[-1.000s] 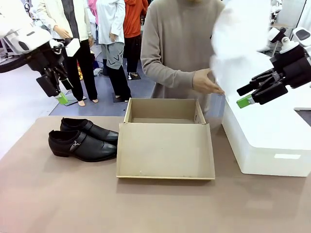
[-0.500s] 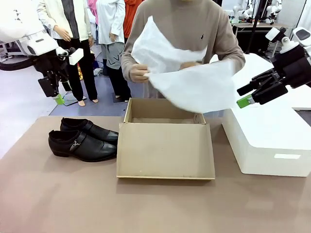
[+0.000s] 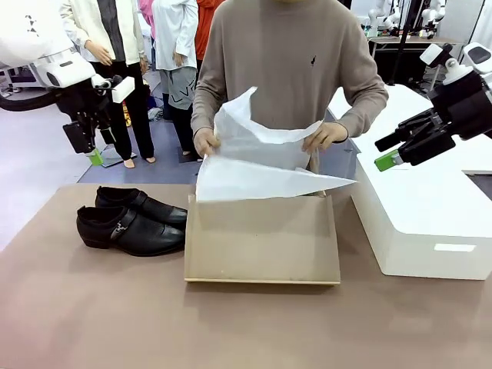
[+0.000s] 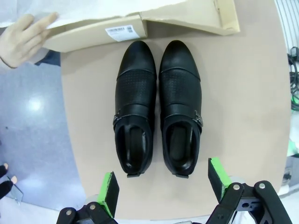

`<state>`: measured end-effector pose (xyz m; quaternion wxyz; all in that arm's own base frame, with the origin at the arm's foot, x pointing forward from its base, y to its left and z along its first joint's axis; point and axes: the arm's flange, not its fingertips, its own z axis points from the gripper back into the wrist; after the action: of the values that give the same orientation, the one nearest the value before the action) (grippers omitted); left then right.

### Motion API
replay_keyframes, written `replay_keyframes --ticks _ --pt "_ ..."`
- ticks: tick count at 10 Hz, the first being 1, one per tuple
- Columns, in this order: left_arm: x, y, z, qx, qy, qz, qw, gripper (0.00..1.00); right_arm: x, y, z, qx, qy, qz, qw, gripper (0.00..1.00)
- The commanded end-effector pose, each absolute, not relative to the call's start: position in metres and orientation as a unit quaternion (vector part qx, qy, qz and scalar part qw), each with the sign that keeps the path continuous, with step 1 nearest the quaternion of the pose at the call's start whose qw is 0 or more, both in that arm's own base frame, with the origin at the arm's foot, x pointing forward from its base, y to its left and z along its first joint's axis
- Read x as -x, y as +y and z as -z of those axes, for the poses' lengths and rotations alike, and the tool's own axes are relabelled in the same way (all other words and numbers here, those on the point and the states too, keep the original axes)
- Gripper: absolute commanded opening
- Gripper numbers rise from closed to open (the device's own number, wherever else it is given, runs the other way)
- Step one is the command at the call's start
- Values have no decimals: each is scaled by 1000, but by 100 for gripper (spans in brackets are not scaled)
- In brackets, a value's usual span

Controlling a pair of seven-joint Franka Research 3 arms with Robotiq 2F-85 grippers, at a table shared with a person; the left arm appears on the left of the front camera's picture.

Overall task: Pack the shoes into the box.
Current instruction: Place one shoe of the Shoes into the Shoes Box.

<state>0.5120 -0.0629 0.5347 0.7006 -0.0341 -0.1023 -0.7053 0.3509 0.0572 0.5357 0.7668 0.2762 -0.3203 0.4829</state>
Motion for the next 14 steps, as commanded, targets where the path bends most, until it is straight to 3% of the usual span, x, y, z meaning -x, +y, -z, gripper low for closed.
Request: replay_keyframes --ticks 1,5,10,14 --pt "-508 -59 -536 38 -106 704 702 100 -356 58 -537 -283 -332 -491 754 100" --pt "-524 -65 -523 17 -100 720 687 100 -356 58 -537 -283 -332 -491 754 100" --pt "-558 -56 -487 -31 -48 717 694 100 -356 58 -537 -283 -332 -491 754 100" --pt "-575 -56 -469 -23 -44 710 702 100 -356 58 -537 -283 -332 -491 754 100"
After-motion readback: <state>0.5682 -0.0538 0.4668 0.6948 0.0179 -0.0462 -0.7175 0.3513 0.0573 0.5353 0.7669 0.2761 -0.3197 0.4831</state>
